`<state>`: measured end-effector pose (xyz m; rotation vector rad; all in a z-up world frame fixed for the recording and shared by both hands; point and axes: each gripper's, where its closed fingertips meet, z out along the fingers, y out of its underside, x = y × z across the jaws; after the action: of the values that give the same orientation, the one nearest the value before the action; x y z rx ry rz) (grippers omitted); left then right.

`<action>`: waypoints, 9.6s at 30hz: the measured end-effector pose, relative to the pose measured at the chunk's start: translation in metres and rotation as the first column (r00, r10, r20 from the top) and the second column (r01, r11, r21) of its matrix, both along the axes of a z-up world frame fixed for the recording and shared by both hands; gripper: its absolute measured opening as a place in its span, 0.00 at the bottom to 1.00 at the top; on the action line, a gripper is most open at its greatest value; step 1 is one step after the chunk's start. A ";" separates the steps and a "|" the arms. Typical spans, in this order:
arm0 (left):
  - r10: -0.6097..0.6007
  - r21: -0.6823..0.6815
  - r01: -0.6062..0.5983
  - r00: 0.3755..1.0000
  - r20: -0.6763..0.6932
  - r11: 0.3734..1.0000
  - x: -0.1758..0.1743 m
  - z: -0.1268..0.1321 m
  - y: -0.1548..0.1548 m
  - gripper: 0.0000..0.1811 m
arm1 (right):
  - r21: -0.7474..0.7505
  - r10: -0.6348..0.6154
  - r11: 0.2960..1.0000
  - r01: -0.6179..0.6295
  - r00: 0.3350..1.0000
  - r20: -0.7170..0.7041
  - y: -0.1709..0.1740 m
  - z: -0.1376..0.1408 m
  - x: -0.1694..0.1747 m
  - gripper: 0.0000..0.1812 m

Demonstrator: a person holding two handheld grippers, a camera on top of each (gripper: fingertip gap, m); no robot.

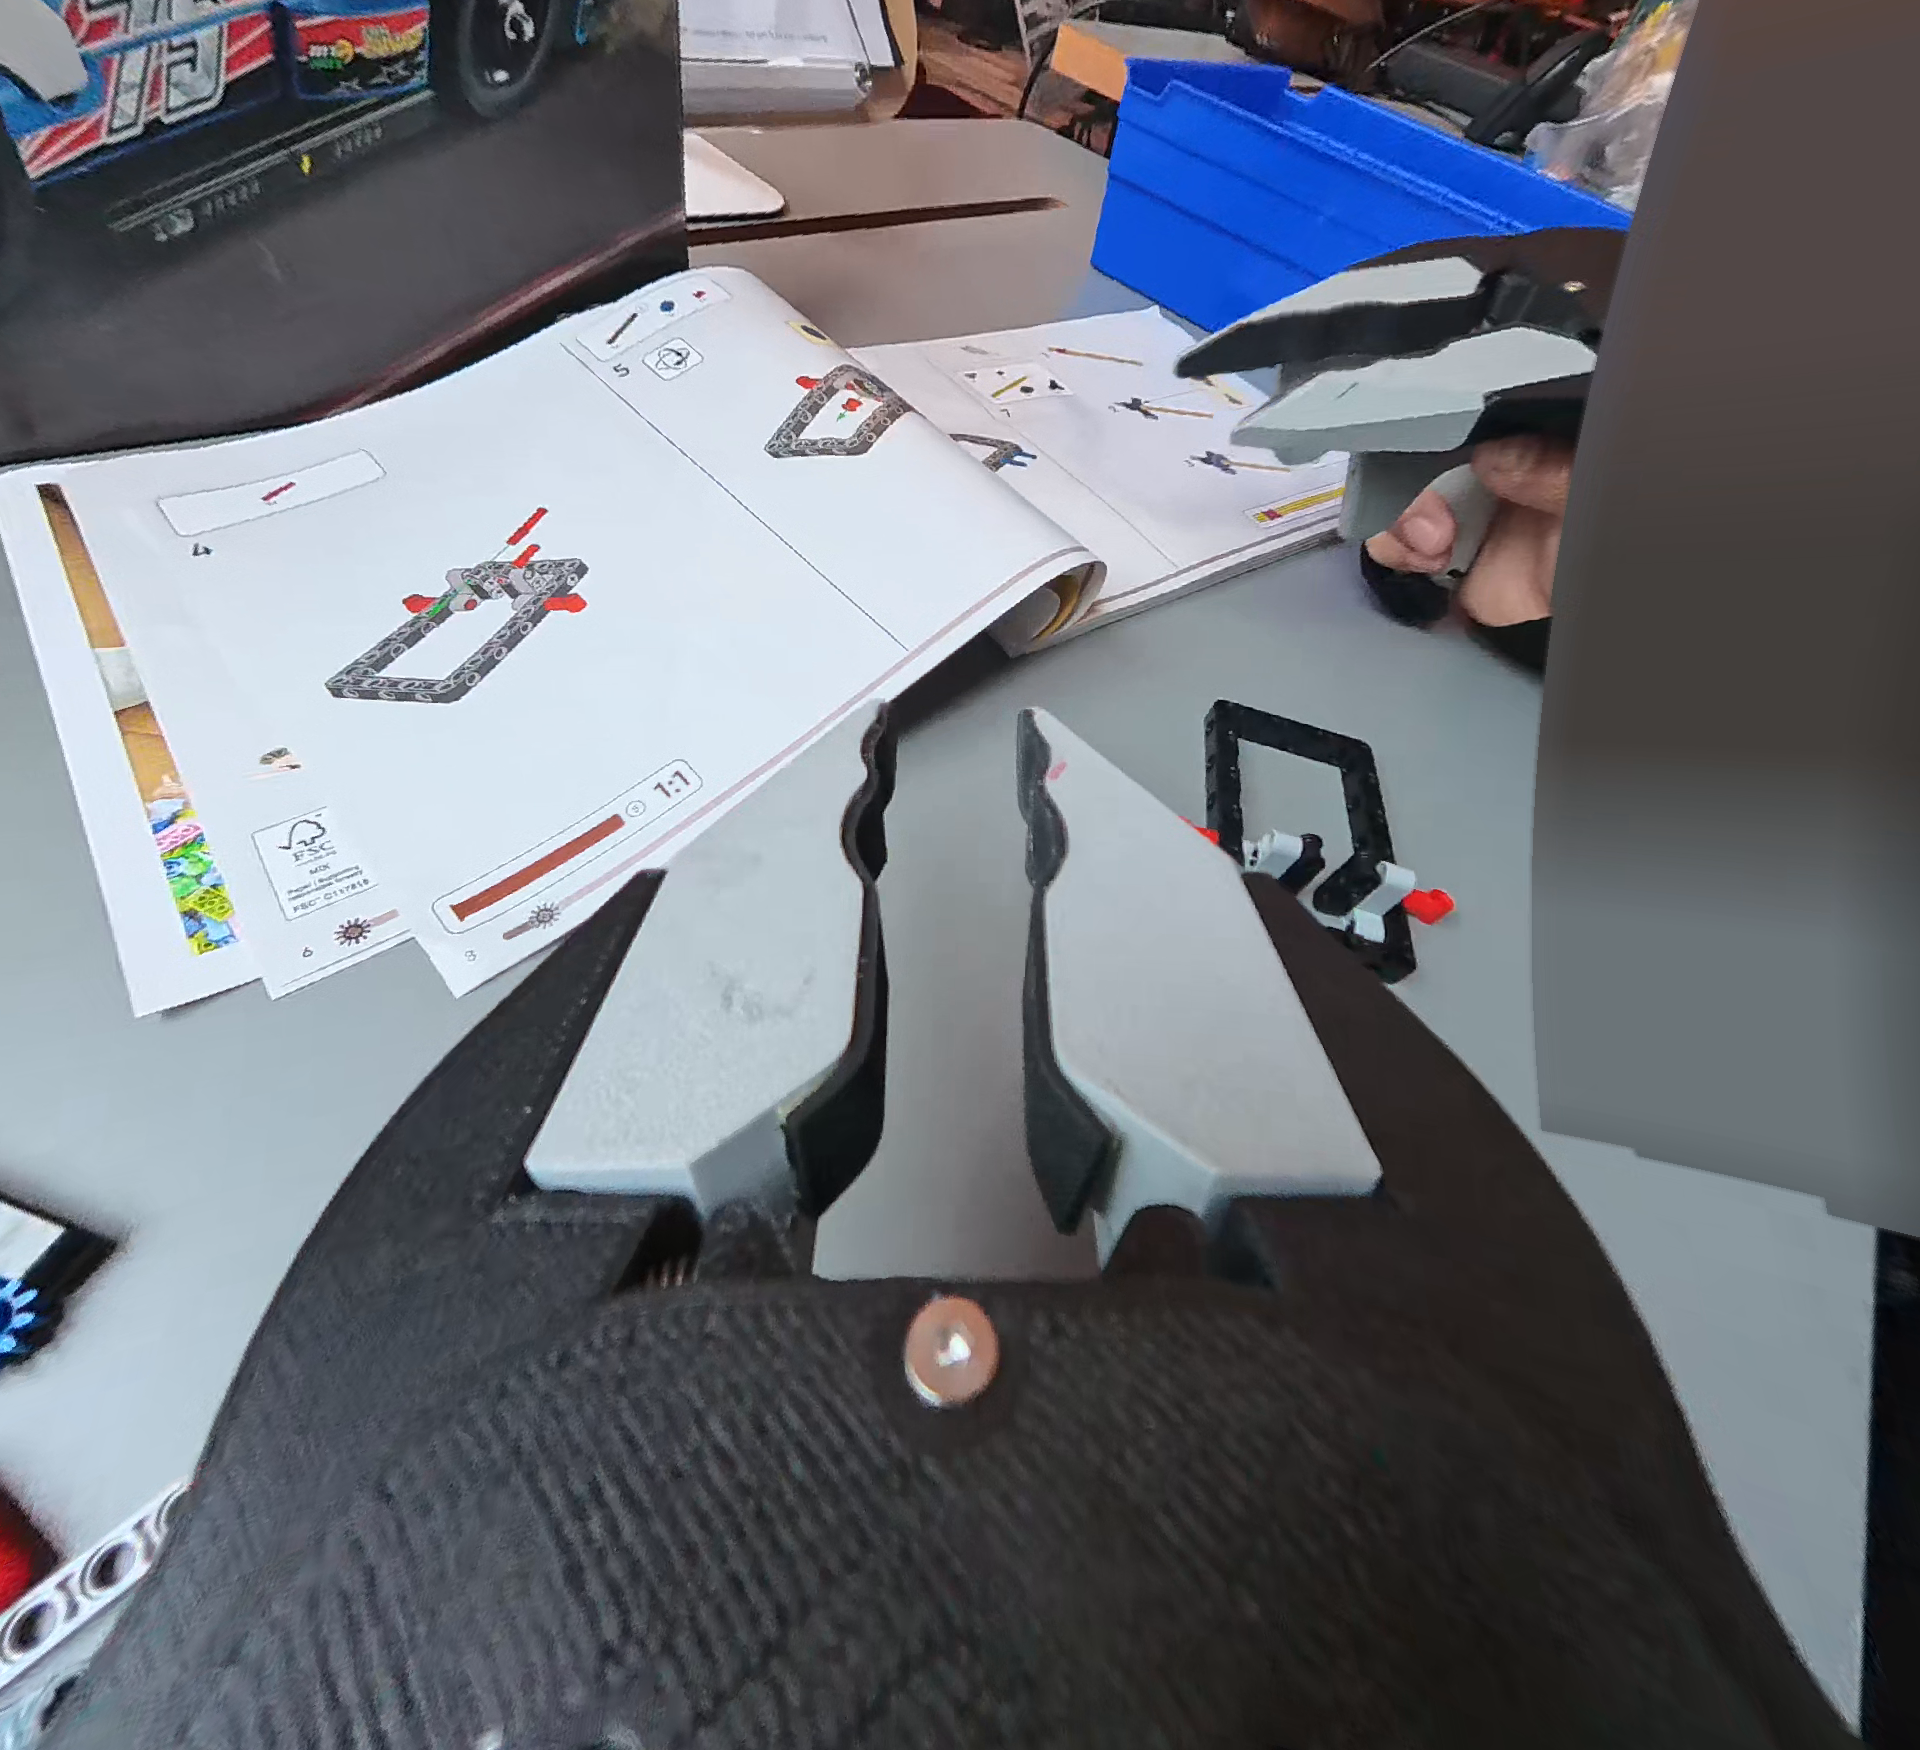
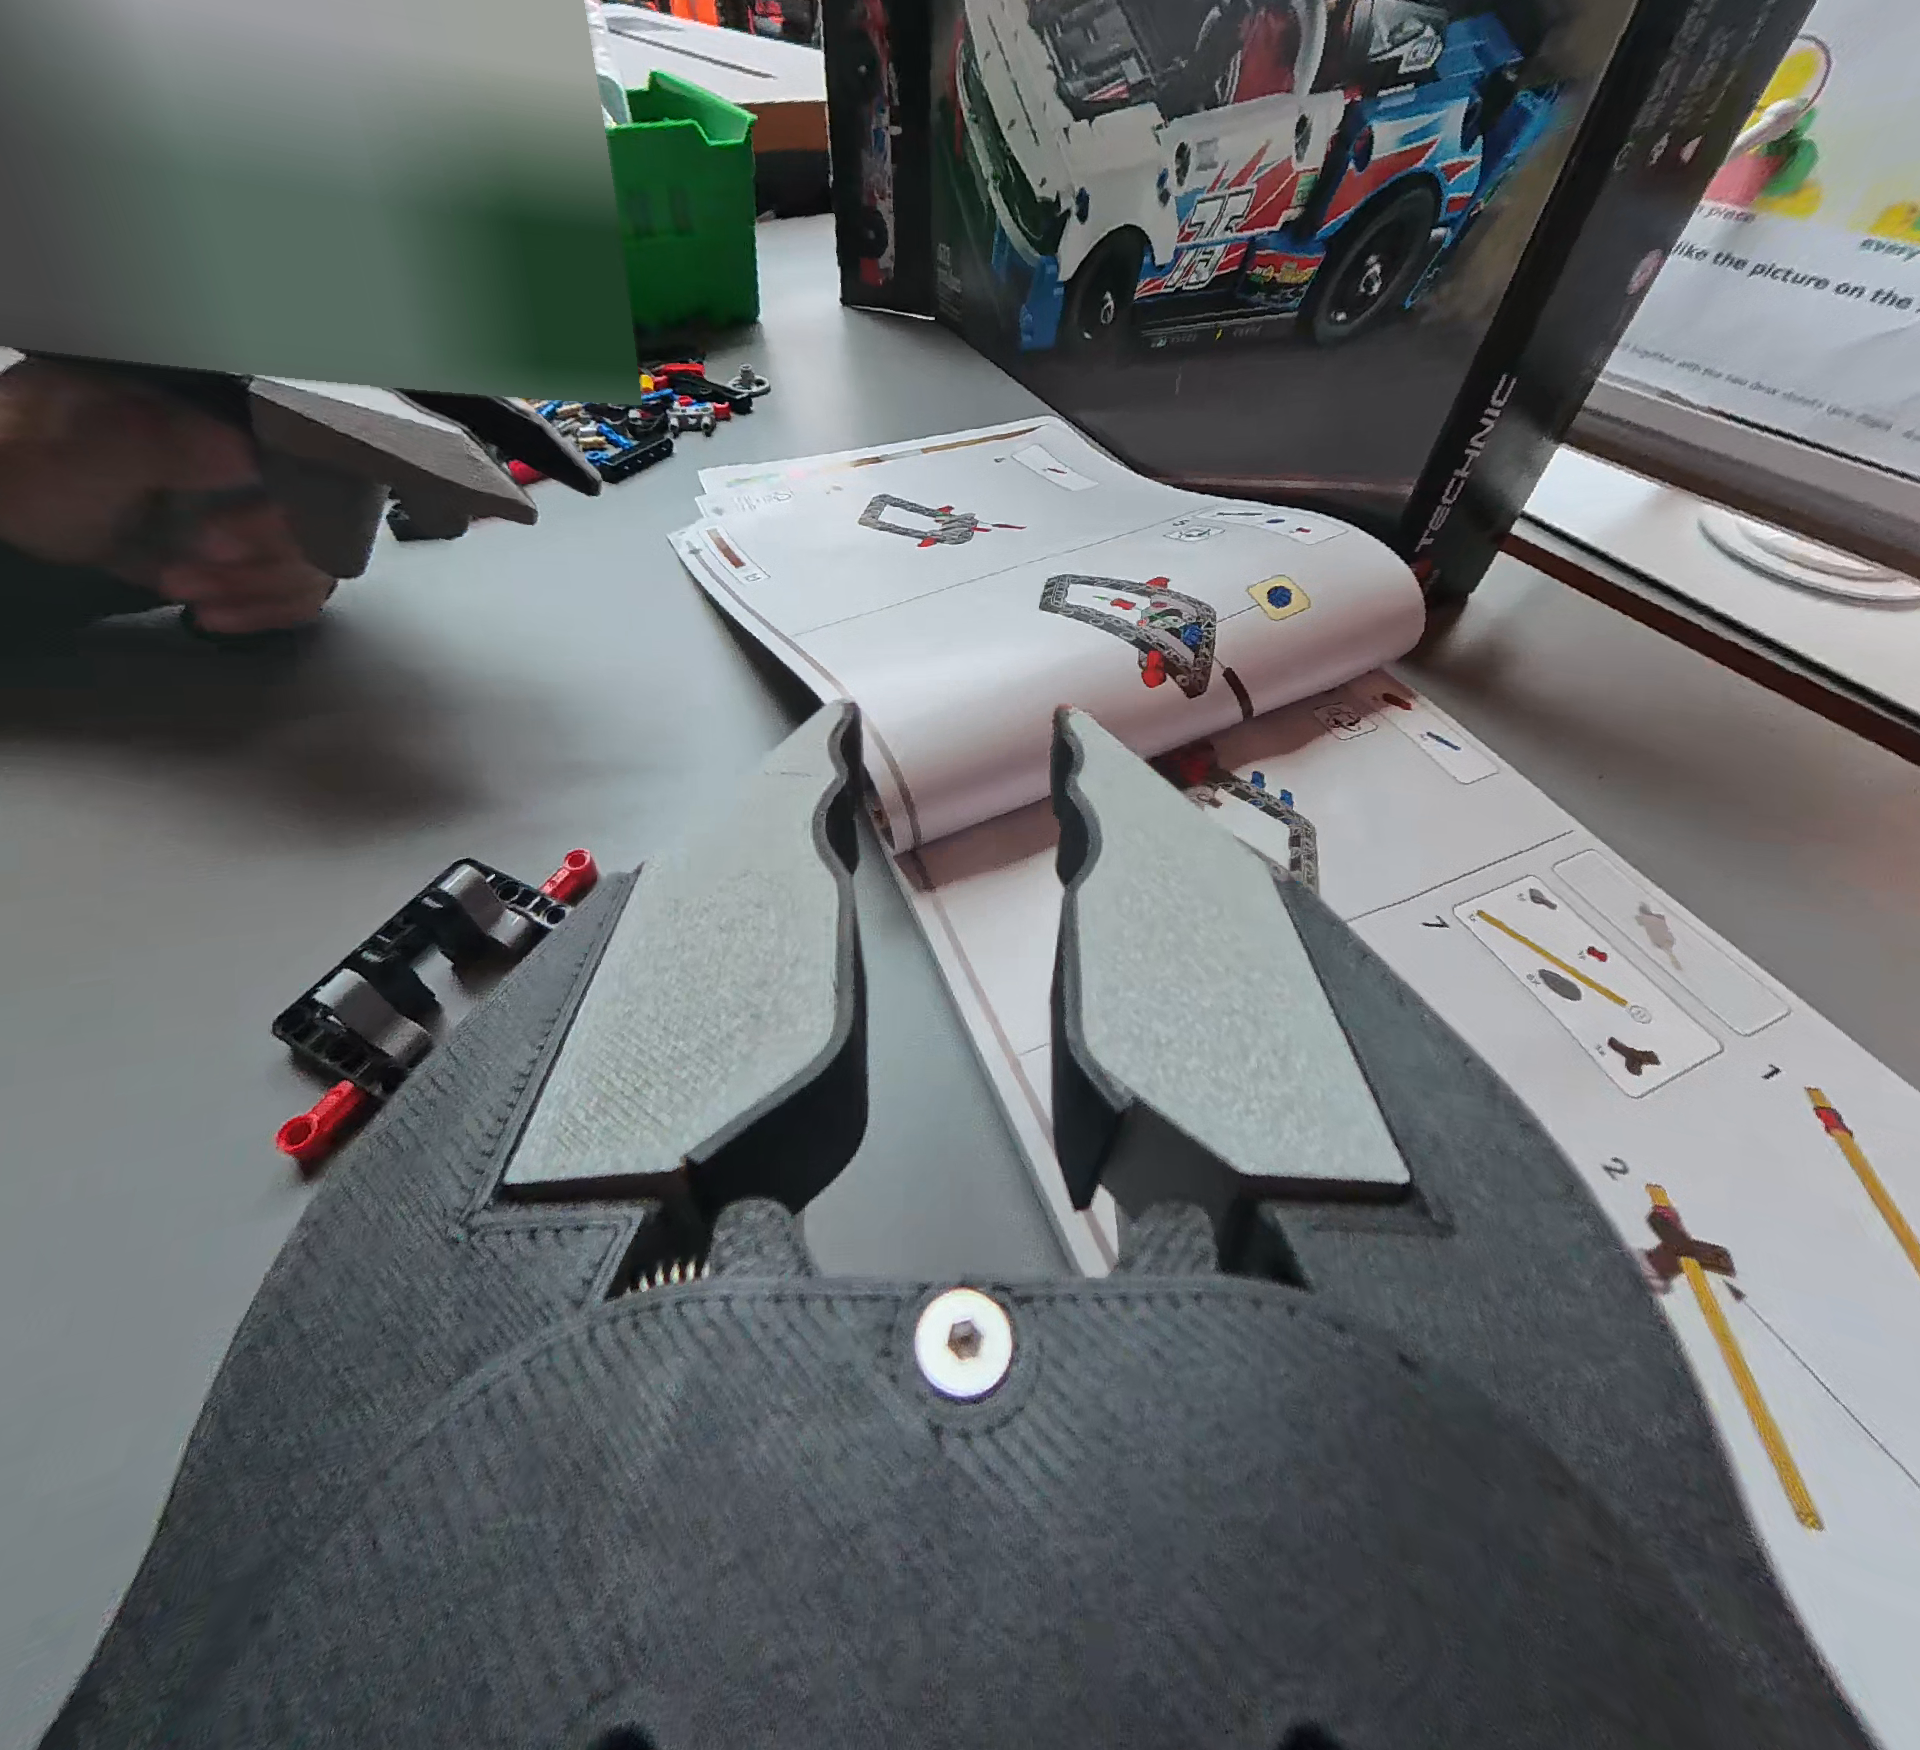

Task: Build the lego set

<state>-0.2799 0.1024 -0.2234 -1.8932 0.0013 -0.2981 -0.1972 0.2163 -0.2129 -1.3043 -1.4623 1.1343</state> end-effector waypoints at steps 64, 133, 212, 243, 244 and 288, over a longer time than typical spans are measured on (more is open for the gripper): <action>0.078 0.080 -0.057 0.951 -0.300 0.995 -0.011 0.023 -0.021 0.18 | 0.047 -0.068 0.996 0.070 0.997 -0.047 0.029 0.002 -0.010 0.18; 0.013 -0.889 -0.298 0.950 -0.313 0.347 -0.222 -0.064 -0.140 0.00 | 0.008 0.006 1.000 -0.006 0.999 -0.035 0.014 0.003 -0.008 0.13; -0.038 -0.850 -0.319 0.929 -0.367 0.418 -0.221 -0.056 -0.140 0.04 | 0.018 0.013 1.000 -0.013 1.000 -0.015 0.008 -0.001 -0.008 0.13; -0.140 -0.708 -0.216 0.902 -0.408 0.673 -0.128 0.027 -0.088 0.02 | 0.037 0.033 0.999 -0.032 0.999 -0.019 0.002 0.001 -0.009 0.12; -0.185 -0.708 -0.158 0.906 -0.382 0.688 -0.103 0.023 -0.082 0.02 | 0.038 0.034 0.999 -0.033 0.999 -0.019 0.001 0.001 -0.009 0.12; 0.099 -0.148 -0.141 0.960 -0.260 0.979 -0.046 -0.017 0.043 0.13 | 0.059 0.020 0.998 -0.021 1.000 0.006 0.004 -0.005 -0.011 0.12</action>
<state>-0.3257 0.1455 -0.2403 -2.0754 0.0334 0.0285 -0.2083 0.2202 -0.2182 -1.2549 -1.5055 1.0931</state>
